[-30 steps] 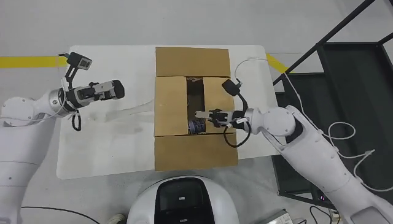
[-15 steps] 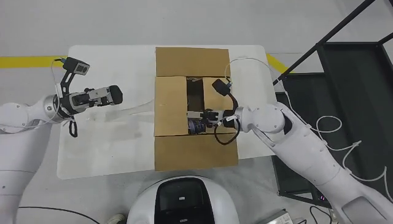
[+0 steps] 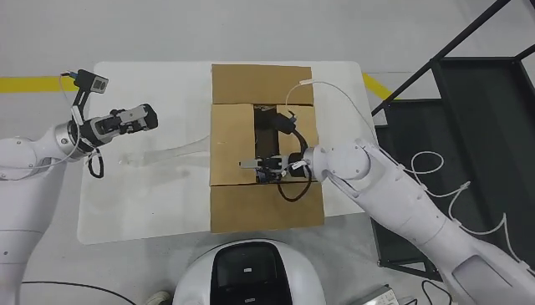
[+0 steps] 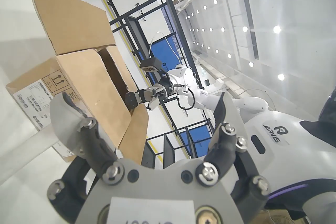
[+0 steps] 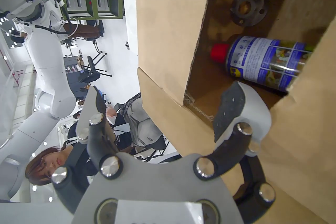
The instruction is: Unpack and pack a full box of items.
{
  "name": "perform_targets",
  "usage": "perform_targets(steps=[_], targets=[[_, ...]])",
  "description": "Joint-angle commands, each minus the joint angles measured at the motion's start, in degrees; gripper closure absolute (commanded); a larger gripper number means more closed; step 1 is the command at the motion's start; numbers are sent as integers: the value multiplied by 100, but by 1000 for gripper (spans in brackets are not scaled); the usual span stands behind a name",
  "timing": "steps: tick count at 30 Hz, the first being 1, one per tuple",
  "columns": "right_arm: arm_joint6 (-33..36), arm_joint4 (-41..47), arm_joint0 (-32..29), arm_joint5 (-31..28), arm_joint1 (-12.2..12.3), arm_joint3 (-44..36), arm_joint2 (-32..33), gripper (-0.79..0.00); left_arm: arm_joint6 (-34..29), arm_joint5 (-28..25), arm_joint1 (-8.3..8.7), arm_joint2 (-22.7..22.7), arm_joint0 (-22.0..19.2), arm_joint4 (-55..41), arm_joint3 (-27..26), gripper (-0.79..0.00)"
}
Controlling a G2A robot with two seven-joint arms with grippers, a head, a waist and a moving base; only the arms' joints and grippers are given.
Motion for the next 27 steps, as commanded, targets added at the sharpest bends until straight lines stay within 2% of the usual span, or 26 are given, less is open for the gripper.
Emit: perform_targets(steps=[1, 3, 8, 14, 19, 27], targets=[[46, 246, 124, -212, -71, 270, -72, -785, -31, -10, -10, 14, -38, -10, 78, -785], [227, 709, 225, -550, -164, 505, -163, -785, -48, -19, -24, 40, -76, -2, 143, -785], [1182, 2223, 538, -1540, -398, 1345, -277, -785, -7, -127, -54, 41, -130, -67, 240, -785], [1599, 2521, 952, -1950, -625, 1660, -517, -785, -1, -361, -24, -247, -175, -137, 183, -785], [1240, 2352, 1416, -1859, -965, 1713, -1059, -785, 51, -474, 24, -630, -95, -428, -19, -785], [242, 1715, 2153, -1689, -1759, 2196, -2154, -785, 114, -569, 69, -1094, 306, -880, -393, -785]])
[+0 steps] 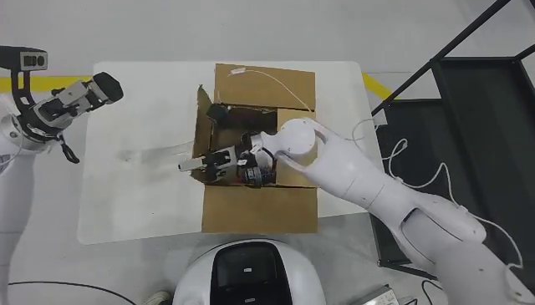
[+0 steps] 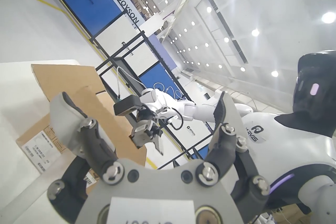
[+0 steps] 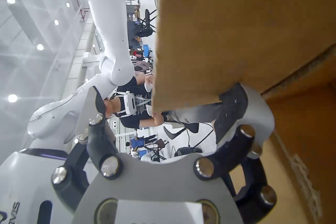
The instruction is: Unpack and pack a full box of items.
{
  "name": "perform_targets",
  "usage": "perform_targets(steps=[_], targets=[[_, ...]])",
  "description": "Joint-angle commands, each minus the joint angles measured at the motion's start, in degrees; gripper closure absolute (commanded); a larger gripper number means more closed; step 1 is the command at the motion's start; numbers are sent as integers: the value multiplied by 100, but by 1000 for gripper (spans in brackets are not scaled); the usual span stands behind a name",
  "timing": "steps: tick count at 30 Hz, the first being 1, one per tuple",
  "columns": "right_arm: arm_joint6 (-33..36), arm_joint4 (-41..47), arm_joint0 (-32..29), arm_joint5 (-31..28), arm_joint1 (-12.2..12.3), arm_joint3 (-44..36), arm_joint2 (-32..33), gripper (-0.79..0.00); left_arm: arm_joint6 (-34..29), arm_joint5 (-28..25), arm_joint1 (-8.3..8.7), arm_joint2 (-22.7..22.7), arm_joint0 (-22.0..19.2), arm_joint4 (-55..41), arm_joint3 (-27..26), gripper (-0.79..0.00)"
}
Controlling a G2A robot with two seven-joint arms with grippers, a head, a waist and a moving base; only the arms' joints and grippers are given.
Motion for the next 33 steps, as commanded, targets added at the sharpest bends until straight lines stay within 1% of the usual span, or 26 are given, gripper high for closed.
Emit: perform_targets(steps=[1, 4, 7, 9, 12, 16, 21, 25, 28, 30, 33], targets=[[-228, -195, 109, 89, -170, 149, -208, -785, -37, 48, 8, -70, 84, -66, -36, -785], [-455, -414, 222, 214, -398, 366, -429, -785, -199, 286, -6, 4, 130, -232, -14, -785], [-520, -537, 257, 206, -530, 511, -494, -785, -562, 596, -65, 371, 14, -318, 165, -785], [-539, -599, 249, 207, -557, 524, -452, -785, -617, 677, -129, 698, -150, -121, 424, -785], [-499, -667, 145, 186, -497, 392, -277, -785, -401, 653, -252, 1190, -424, 308, 892, -785], [-397, -785, -169, 101, -266, -10, 150, -785, -260, 601, -407, 1687, -696, 588, 1382, -785], [-414, -1150, -943, 86, 226, -815, 1105, -785, -230, 466, -522, 1991, -920, 882, 1772, -785], [-506, -1350, -1914, 115, 639, -1560, 2137, -785, -135, 414, -570, 2121, -1046, 1224, 2034, -785], [-545, -1442, -2719, 116, 900, -2093, 2965, -785, -93, 412, -599, 2250, -1108, 1602, 2172, -785], [-692, -1629, -3227, 186, 1039, -2445, 3491, -785, -145, 408, -611, 2353, -1142, 1911, 2163, -785], [-968, -1977, -3906, 386, 1194, -2821, 4182, -785, -395, 507, -637, 2477, -1100, 1923, 1993, -785]])
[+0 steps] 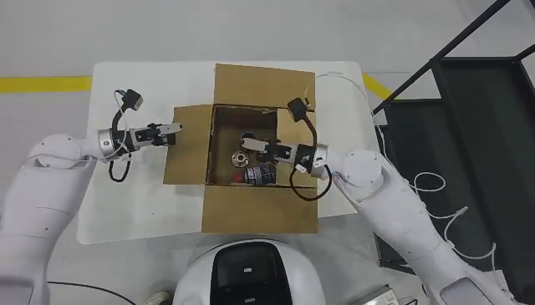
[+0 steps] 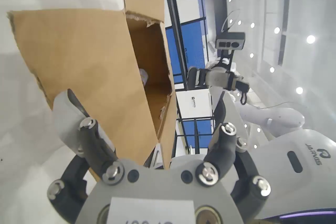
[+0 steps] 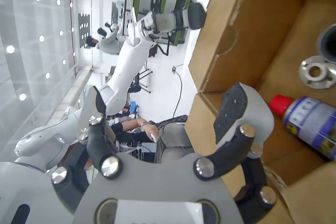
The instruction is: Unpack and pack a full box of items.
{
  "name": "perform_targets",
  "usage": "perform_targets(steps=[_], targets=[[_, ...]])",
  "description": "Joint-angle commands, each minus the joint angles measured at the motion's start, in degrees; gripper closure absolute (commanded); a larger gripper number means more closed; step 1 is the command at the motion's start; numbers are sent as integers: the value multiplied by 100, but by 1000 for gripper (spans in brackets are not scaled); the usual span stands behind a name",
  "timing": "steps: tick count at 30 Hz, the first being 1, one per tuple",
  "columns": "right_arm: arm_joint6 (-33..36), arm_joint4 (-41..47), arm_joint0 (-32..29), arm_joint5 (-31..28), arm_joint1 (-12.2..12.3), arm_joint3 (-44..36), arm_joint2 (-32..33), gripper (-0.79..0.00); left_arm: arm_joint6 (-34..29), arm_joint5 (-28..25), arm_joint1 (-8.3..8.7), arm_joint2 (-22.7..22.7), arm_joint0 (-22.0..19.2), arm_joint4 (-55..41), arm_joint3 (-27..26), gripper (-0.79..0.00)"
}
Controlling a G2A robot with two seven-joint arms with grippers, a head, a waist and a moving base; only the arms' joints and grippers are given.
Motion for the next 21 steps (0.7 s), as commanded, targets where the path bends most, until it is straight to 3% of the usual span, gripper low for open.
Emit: perform_targets(steps=[1, 9, 21], targets=[[-202, -117, -442, 131, 68, -189, 433, -785, -212, 33, -6, 67, 29, 26, -146, -785], [-696, 204, -1349, 211, 186, -130, 1492, -785, -872, 562, 37, 148, 267, -294, -982, -785], [-1431, -302, -1010, 869, 141, 345, 1449, -785, -1257, 948, 23, 437, 187, -104, -1118, -785]])
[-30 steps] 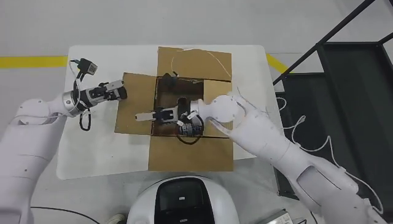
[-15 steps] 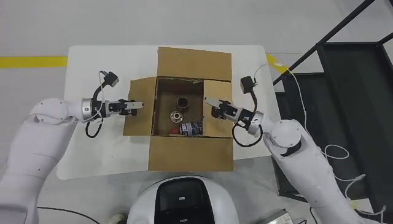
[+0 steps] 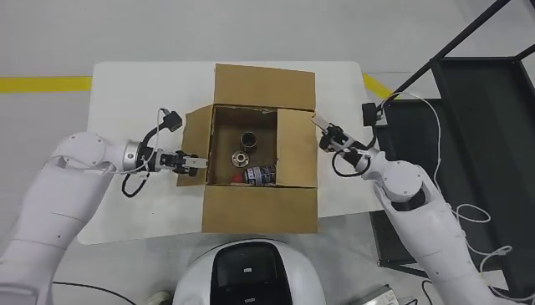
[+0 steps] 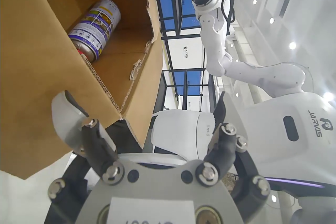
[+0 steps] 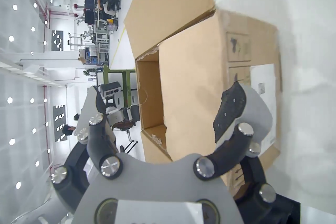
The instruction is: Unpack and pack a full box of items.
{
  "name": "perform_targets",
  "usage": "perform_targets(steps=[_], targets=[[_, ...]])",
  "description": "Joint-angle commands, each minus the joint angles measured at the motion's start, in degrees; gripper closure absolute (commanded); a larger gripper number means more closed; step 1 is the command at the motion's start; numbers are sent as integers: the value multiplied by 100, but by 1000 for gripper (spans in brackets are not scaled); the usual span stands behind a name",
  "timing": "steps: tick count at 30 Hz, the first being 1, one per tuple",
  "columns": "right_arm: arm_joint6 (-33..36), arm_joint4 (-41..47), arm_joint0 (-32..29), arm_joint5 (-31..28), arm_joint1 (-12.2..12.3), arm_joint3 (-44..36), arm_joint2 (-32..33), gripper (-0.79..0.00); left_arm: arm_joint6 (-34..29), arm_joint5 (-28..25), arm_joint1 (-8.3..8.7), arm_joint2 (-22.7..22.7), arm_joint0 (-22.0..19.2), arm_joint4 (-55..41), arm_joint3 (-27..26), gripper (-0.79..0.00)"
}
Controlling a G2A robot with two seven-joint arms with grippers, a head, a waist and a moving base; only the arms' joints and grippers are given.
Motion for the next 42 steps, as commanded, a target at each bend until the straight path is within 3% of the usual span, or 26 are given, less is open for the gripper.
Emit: perform_targets(steps=[1, 16, 20, 26, 29, 36, 42], targets=[[-72, 6, 33, 67, -11, 65, -12, -785, -36, 37, -8, 58, -24, 27, -7, -785], [21, 196, 716, -74, -117, 826, -282, -785, -132, 133, -132, 439, -255, -223, 38, -785], [-58, 78, 550, -129, -95, 622, -113, -785, -205, 206, -112, 223, -412, -662, 37, -785], [81, 62, 62, -322, -45, 15, 217, -785, -130, 131, -33, -277, -603, -1137, -382, -785], [356, 198, -191, -579, -18, -303, 397, -785, 13, 61, -68, -253, -696, -1100, -594, -785], [756, 378, -818, -950, 48, -898, 960, -785, 939, 32, -392, 521, -1145, -546, -674, -785], [751, 576, -1312, -1087, 58, -1206, 1288, -785, 2038, -40, -816, 1312, -1555, -138, -210, -785]])
